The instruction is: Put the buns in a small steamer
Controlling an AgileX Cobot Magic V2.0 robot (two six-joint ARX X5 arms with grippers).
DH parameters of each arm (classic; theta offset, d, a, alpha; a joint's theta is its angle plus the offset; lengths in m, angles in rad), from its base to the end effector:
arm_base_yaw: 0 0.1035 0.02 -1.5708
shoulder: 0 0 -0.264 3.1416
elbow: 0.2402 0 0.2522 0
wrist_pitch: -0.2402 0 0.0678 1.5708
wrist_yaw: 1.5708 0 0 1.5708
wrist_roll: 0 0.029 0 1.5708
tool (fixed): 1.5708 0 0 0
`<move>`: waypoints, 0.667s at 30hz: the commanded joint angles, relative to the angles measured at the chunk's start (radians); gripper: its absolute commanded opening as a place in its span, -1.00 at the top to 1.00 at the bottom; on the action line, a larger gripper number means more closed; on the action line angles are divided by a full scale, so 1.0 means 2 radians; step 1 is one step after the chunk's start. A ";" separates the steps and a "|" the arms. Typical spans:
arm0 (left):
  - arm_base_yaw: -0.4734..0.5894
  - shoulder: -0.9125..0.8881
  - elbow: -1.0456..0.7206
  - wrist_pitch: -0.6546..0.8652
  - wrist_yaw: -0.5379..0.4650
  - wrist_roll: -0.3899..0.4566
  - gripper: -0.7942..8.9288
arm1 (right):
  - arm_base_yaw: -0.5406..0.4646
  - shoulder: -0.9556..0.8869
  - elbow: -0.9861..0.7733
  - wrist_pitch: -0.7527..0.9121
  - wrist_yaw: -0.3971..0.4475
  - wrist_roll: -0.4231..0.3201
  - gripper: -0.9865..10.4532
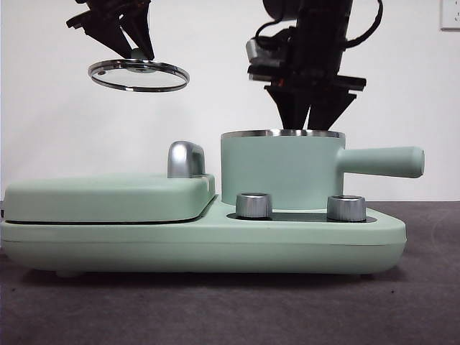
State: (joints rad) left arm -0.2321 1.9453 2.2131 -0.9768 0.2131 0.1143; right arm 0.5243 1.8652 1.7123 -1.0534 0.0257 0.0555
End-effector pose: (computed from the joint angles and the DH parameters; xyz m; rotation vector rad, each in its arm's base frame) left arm 0.3975 -0.1003 0.4093 0.1144 0.6895 -0.4667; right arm 0.3314 0.1908 0.2877 -0.2826 1.1818 0.4029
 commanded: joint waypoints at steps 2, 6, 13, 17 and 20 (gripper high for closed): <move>-0.002 0.002 0.020 0.011 0.003 -0.002 0.59 | 0.004 0.016 0.013 0.007 0.000 -0.009 0.56; -0.002 0.002 0.020 0.011 0.003 -0.002 0.59 | 0.004 0.018 0.013 0.006 0.000 -0.009 0.38; -0.002 0.002 0.020 0.011 0.003 -0.002 0.59 | 0.004 0.018 0.013 0.006 0.001 -0.009 0.26; -0.002 0.002 0.020 0.011 0.003 -0.002 0.59 | 0.004 0.018 0.014 0.006 0.001 -0.009 0.26; -0.002 0.002 0.020 0.011 0.003 -0.002 0.59 | 0.004 0.017 0.023 0.006 0.001 -0.009 0.26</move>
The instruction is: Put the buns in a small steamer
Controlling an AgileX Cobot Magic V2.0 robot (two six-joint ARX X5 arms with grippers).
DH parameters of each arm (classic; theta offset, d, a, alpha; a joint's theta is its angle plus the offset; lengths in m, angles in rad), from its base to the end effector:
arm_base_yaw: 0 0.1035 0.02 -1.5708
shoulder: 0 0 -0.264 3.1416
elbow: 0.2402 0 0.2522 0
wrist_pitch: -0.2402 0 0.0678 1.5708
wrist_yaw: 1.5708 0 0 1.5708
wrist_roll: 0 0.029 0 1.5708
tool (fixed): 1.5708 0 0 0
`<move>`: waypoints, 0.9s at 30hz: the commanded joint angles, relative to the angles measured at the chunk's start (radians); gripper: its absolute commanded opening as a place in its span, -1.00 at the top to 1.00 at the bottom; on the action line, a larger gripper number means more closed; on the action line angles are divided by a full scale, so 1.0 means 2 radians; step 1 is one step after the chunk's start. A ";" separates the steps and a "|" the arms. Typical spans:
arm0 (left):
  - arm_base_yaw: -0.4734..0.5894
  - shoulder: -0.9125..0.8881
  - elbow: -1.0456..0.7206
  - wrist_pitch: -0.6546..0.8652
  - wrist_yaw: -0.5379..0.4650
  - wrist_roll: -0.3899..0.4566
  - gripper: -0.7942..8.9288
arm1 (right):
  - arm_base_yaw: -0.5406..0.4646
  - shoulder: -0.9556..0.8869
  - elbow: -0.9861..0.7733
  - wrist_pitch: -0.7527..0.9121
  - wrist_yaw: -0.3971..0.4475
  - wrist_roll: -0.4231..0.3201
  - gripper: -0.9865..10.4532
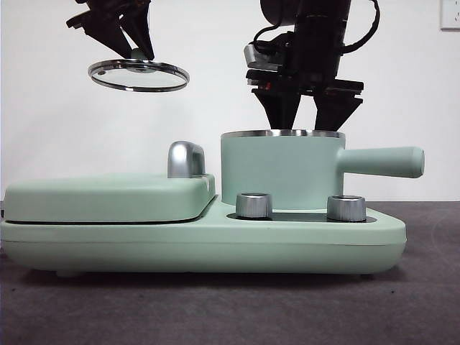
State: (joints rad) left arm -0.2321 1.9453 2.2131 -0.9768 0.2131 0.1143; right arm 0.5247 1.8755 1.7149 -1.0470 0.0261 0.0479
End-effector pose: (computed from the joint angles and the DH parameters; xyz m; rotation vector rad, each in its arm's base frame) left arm 0.3975 -0.1003 0.4093 0.1144 0.6895 -0.4667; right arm 0.3336 0.1922 0.2849 -0.2900 1.1816 0.4073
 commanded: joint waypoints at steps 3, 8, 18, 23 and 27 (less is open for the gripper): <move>-0.002 0.002 0.020 0.010 0.003 -0.002 0.59 | 0.004 0.012 0.051 -0.020 0.001 -0.005 0.26; -0.002 0.002 0.020 0.009 0.003 -0.004 0.60 | 0.004 0.003 0.124 -0.086 0.004 0.002 0.26; -0.027 0.002 0.020 0.003 0.012 -0.009 0.67 | 0.005 -0.100 0.146 -0.140 0.001 0.001 0.26; -0.048 0.002 0.019 0.002 0.012 -0.007 0.67 | 0.005 -0.180 0.101 -0.134 0.001 0.001 0.26; -0.067 0.002 0.020 0.002 0.012 -0.007 0.67 | 0.006 -0.261 0.019 -0.102 0.000 0.002 0.26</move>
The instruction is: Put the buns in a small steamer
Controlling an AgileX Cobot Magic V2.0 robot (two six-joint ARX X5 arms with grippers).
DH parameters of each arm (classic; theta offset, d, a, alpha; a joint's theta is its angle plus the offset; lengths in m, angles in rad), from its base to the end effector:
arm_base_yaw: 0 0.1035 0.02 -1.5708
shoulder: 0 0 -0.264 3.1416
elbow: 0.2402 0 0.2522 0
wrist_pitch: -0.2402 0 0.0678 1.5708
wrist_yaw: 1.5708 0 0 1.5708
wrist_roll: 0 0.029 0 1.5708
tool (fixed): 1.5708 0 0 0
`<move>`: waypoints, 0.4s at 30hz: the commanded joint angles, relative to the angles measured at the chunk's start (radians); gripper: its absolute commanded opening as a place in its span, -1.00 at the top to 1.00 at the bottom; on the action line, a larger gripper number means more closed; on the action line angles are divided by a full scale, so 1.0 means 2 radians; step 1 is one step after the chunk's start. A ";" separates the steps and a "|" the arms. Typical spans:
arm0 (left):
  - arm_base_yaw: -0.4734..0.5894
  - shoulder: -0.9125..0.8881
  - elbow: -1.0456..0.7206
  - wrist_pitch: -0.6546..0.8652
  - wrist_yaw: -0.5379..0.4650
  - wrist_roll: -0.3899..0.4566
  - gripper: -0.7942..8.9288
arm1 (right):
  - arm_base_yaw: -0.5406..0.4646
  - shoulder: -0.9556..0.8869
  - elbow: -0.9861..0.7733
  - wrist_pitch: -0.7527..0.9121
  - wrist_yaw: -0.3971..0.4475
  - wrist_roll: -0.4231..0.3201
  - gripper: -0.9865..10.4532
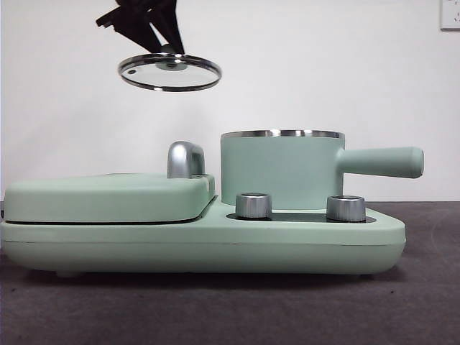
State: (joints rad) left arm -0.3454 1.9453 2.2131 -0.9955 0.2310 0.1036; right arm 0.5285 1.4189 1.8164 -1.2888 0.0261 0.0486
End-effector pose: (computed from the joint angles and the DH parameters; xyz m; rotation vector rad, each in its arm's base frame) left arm 0.3822 -0.1446 0.4080 0.1384 0.7074 -0.5883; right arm 0.2107 0.1221 0.4393 -0.2018 0.8761 0.4468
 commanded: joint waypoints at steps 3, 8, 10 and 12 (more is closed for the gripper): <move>-0.027 0.002 0.019 0.011 0.003 -0.002 0.67 | 0.008 -0.103 -0.111 0.067 0.000 0.002 0.26; -0.058 0.002 0.020 0.011 0.003 -0.002 0.67 | 0.017 -0.223 -0.243 0.155 0.000 0.029 0.26; -0.072 0.002 0.019 0.011 0.003 -0.002 0.67 | 0.022 -0.272 -0.294 0.190 0.000 0.038 0.26; -0.082 0.002 0.019 0.011 0.003 -0.002 0.67 | 0.024 -0.311 -0.334 0.212 -0.001 0.040 0.26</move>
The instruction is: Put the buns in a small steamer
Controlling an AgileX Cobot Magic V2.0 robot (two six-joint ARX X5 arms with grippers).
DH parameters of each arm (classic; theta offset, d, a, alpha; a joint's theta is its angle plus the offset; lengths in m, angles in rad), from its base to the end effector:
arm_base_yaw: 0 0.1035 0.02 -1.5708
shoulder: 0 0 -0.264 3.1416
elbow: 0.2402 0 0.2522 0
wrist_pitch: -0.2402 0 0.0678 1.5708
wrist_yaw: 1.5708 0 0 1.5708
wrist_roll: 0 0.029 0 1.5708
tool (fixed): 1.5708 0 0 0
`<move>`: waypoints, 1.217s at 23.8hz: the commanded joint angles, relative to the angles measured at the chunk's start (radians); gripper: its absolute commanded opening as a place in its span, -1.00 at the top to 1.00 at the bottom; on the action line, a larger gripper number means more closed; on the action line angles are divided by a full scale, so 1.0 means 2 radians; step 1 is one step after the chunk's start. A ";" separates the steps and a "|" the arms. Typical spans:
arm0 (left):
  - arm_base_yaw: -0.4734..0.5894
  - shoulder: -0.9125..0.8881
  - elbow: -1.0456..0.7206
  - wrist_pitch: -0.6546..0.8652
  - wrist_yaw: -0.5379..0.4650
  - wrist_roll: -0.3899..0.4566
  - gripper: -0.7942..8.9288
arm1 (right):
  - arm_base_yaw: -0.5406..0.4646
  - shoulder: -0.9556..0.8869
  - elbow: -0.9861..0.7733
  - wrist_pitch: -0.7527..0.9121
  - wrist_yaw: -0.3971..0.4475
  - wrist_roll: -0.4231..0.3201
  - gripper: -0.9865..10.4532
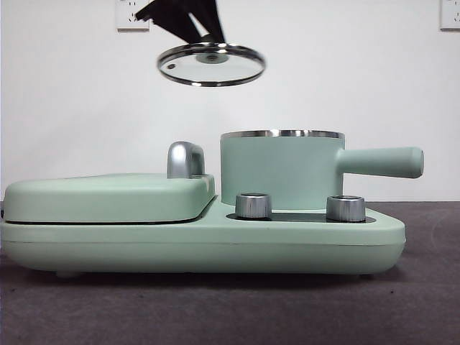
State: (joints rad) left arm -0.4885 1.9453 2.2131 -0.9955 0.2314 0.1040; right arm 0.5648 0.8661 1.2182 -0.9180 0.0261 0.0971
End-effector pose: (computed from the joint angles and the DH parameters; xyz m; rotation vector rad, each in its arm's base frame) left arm 0.3577 -0.1976 0.4080 0.1903 0.7011 -0.7256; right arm 0.1186 0.0743 0.3935 -0.0743 0.5721 0.4964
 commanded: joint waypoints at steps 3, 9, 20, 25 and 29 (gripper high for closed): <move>-0.037 0.002 0.019 0.010 0.002 0.005 0.67 | 0.009 -0.110 -0.103 0.039 -0.003 0.017 0.26; -0.091 0.002 0.014 0.007 0.002 0.021 0.74 | 0.009 -0.221 -0.164 0.012 -0.056 0.023 0.26; -0.112 0.041 0.005 0.008 0.002 0.036 0.81 | 0.009 -0.288 -0.164 -0.022 -0.054 0.026 0.26; -0.108 0.067 0.005 0.019 -0.015 0.047 0.81 | 0.009 -0.288 -0.164 -0.022 -0.052 0.026 0.26; -0.098 0.072 0.005 0.020 -0.016 0.045 0.81 | 0.009 -0.288 -0.164 -0.022 -0.051 0.026 0.26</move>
State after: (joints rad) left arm -0.6804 2.0697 2.1937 -0.9752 0.1967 0.1841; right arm 0.5758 0.2913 0.8833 -0.9684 -0.0788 0.1387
